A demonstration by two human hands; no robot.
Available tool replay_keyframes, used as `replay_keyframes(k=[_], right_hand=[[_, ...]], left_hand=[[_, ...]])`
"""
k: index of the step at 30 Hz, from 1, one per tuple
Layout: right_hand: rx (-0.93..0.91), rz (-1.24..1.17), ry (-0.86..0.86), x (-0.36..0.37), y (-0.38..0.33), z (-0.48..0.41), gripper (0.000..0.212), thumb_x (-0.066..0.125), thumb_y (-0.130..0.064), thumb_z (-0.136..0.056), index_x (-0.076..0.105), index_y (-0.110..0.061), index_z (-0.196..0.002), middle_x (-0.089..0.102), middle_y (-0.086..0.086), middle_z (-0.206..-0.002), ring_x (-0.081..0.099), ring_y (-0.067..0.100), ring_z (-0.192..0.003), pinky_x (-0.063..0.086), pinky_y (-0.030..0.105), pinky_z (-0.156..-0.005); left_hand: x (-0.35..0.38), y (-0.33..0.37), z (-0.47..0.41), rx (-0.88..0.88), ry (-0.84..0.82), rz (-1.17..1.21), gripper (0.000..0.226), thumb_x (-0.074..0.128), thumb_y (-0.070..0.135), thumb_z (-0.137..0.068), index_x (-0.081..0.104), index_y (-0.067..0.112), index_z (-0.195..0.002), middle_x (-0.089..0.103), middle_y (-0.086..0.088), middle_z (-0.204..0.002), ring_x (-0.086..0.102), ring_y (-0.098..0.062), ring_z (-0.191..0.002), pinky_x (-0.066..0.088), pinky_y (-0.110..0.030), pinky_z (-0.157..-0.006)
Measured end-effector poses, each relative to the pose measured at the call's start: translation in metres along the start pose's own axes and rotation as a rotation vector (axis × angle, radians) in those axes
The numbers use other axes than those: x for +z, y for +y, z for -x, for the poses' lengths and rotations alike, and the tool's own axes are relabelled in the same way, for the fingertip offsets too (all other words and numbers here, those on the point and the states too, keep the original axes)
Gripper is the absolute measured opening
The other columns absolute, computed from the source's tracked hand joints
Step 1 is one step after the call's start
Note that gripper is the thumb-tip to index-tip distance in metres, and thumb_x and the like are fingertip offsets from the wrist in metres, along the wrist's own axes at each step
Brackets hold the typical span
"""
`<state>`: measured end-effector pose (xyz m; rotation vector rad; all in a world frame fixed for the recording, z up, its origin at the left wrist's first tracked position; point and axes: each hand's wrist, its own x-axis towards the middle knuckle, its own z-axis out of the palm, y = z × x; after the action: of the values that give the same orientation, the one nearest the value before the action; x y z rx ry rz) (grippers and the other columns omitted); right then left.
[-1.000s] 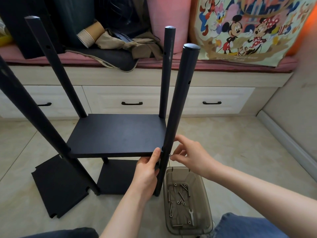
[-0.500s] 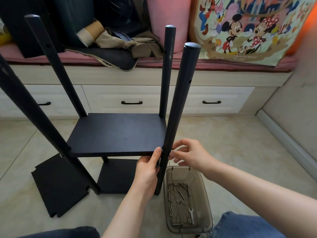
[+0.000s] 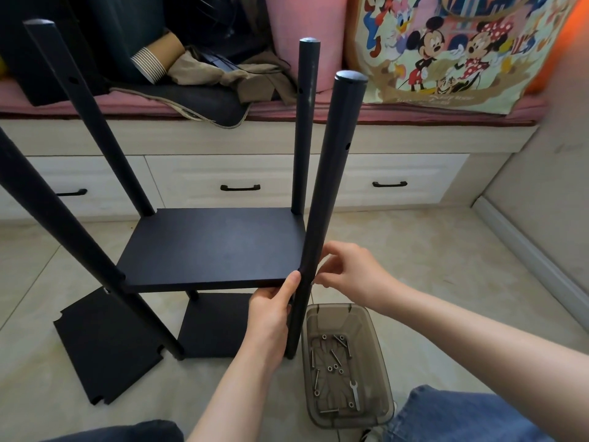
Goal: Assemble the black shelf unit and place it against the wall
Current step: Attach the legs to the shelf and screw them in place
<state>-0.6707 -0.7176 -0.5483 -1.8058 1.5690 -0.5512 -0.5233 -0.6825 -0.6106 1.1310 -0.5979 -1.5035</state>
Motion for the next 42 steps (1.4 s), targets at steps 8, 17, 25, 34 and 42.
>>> replay_keyframes(k=[8,17,25,34,42], right_hand=[[0.01,0.008,-0.025,-0.002,0.0,-0.001,0.023,0.071,-0.004,-0.086,0.068,-0.02,-0.101,0.074,-0.003,-0.084,0.07,0.009,-0.079,0.057,0.026,-0.075],[-0.037,0.002,-0.057,-0.003,-0.001,-0.006,0.018,0.071,-0.007,-0.088,0.065,-0.022,-0.096,0.071,-0.004,-0.085,0.069,0.008,-0.082,0.053,0.021,-0.074],[-0.098,0.003,-0.061,-0.005,0.001,-0.011,0.022,0.075,-0.011,-0.085,0.06,-0.025,-0.093,0.061,-0.011,-0.087,0.056,-0.001,-0.076,0.043,0.011,-0.064],[-0.051,0.001,-0.151,-0.012,0.012,-0.024,0.042,0.075,-0.021,-0.086,0.061,-0.013,-0.125,0.064,0.002,-0.116,0.056,0.01,-0.095,0.042,0.012,-0.068],[0.253,-0.446,-0.109,-0.021,0.017,-0.054,0.04,0.045,-0.028,-0.104,0.045,-0.007,-0.138,0.065,0.004,-0.099,0.069,0.015,-0.085,0.059,0.026,-0.065]], left_hand=[[-0.001,-0.002,-0.002,0.011,0.044,-0.077,0.007,0.068,0.024,-0.094,0.071,0.017,-0.096,0.078,0.011,-0.081,0.071,0.005,-0.071,0.047,-0.006,-0.054],[-0.005,0.016,0.011,0.095,0.156,-0.84,0.052,0.062,0.057,-0.092,0.074,0.02,-0.057,0.071,0.01,-0.059,0.072,-0.008,-0.071,0.054,-0.029,-0.079],[0.004,0.042,0.019,0.977,0.148,-1.474,0.031,0.091,0.029,-0.068,0.065,0.016,-0.076,0.063,0.003,-0.074,0.058,-0.021,-0.075,0.048,-0.034,-0.061],[0.003,0.044,-0.013,0.714,-0.144,-1.498,0.055,0.072,0.04,-0.088,0.056,0.027,-0.14,0.054,0.007,-0.147,0.032,-0.017,-0.149,0.009,-0.038,-0.123],[-0.001,0.039,-0.012,0.728,-0.15,-1.464,0.06,0.072,0.039,-0.088,0.052,0.028,-0.145,0.05,0.008,-0.151,0.03,-0.014,-0.15,0.006,-0.032,-0.122]])
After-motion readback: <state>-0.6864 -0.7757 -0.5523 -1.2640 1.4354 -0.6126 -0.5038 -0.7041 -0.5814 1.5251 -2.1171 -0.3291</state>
